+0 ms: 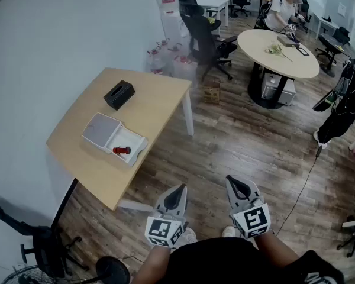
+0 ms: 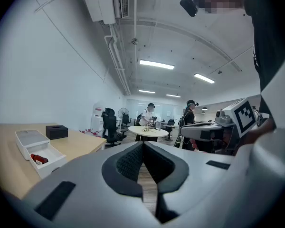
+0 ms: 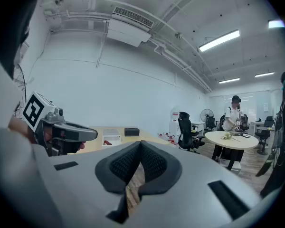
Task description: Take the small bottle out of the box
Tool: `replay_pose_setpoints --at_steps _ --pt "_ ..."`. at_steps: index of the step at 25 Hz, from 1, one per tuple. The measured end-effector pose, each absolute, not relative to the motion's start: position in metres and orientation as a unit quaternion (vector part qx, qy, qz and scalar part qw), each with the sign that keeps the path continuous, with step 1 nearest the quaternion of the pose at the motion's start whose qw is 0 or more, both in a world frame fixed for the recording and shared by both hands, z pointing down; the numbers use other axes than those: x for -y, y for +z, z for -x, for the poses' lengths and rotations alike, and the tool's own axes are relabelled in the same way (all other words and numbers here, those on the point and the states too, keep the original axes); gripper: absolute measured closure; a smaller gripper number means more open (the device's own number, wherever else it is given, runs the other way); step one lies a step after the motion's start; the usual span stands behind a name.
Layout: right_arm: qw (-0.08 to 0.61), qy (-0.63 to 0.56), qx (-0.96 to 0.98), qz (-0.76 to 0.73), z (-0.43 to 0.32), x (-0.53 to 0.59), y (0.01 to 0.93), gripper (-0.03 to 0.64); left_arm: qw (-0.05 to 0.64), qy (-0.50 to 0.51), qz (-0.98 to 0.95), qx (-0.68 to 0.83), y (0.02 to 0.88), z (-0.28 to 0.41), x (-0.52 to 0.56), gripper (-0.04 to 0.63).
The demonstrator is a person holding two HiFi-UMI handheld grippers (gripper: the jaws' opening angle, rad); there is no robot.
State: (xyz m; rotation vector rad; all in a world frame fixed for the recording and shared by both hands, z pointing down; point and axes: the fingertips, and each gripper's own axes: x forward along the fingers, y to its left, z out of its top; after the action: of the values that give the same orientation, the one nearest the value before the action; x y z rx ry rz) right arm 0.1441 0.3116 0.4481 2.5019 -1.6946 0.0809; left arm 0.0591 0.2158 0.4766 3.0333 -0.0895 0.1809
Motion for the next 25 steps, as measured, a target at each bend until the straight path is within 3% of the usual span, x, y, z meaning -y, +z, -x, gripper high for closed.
replay_pose_setpoints --at_steps 12,18,19,22,25 --pt "0.031 0.03 0.56 -0.828 -0.141 -0.296 0.442 0.606 0.052 0.056 -0.997 0.034 0.476 -0.055 -0.201 0.586" --pt "0.06 0.024 0.559 -0.827 -0.14 -0.276 0.451 0.594 0.054 0.052 -0.996 0.041 0.477 -0.049 -0.179 0.586" --pt "0.058 0.021 0.561 -0.825 -0.138 -0.27 0.45 0.565 0.054 0.053 -0.996 0.043 0.477 -0.048 -0.174 0.586" --pt "0.055 0.013 0.57 -0.82 -0.133 -0.253 0.447 0.39 0.057 0.051 -0.996 0.048 0.476 -0.042 -0.159 0.586" --pt "0.06 -0.005 0.584 -0.81 -0.127 -0.234 0.449 0.294 0.056 0.048 -0.996 0.052 0.476 -0.037 -0.143 0.586"
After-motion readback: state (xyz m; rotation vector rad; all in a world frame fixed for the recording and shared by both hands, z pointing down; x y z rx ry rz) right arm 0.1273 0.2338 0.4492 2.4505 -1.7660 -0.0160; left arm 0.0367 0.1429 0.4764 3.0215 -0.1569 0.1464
